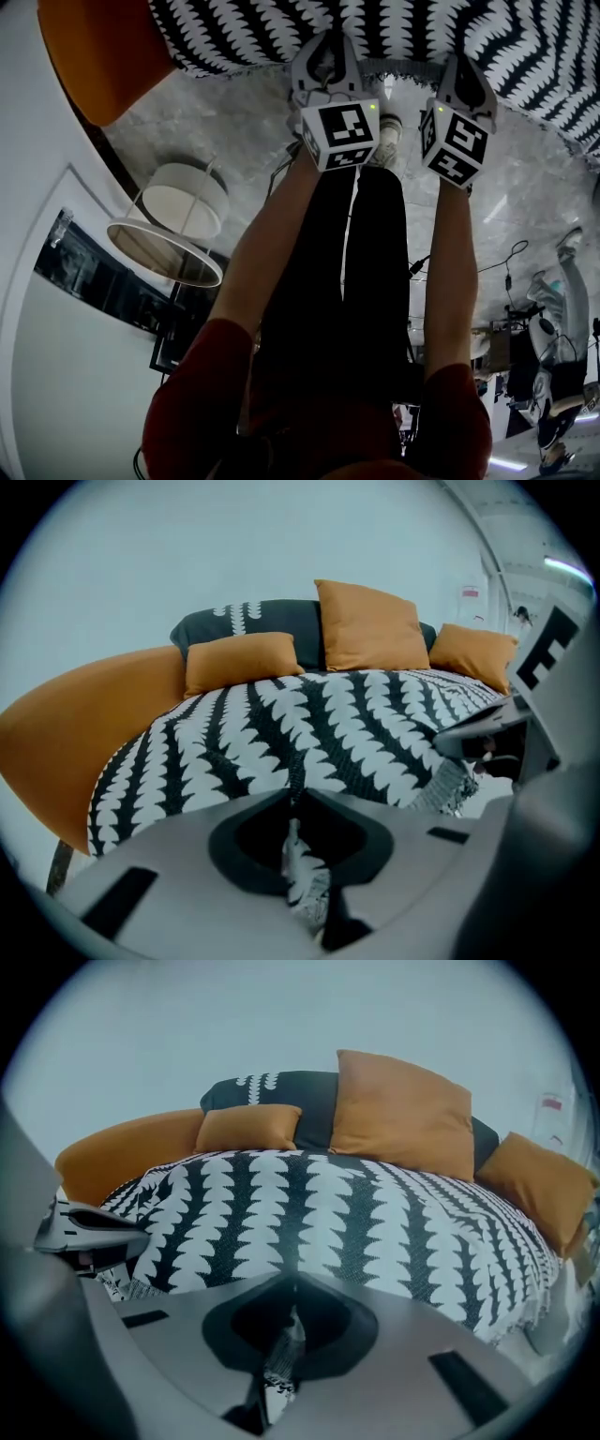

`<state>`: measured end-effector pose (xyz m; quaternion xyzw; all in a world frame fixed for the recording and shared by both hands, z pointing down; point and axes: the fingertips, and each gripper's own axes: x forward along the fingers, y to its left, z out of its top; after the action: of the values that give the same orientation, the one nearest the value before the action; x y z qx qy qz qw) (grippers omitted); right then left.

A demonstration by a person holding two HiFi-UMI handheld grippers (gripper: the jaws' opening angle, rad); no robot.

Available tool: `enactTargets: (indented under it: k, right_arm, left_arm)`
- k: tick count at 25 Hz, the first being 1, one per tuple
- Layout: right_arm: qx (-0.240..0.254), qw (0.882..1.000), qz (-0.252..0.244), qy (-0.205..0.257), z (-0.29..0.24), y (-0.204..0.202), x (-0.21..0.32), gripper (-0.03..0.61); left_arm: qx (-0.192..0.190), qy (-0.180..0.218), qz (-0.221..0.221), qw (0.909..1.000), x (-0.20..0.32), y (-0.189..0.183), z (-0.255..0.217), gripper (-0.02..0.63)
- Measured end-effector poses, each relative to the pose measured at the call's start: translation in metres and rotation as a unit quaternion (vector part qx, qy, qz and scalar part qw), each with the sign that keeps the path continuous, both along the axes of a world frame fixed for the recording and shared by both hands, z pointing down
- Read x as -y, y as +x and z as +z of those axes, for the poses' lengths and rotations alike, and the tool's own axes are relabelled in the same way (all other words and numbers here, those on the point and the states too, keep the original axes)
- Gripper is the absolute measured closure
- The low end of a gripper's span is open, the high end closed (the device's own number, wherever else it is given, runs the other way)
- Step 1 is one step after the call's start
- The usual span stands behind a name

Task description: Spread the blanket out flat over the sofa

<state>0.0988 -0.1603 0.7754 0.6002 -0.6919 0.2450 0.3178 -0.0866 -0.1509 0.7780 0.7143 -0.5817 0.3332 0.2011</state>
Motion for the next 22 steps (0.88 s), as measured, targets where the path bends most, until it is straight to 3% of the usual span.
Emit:
enactTargets:
  k: [12, 22]
  right_arm:
    - [0.005, 0.999, -0.015, -0.035, 0.011, -0.011, -0.044, 0.557]
    - [0.028, 0.996, -0.027, -0.081, 0.033, -0.003, -0.041, 0.557]
  left_arm:
    - [0.028, -0.012, 0.010, 0.9995, -0.020, -0.014, 0.004, 0.565]
    - [0.066, -0.049, 0.022, 0.9963, -0.020, -0.011, 0.013, 0.569]
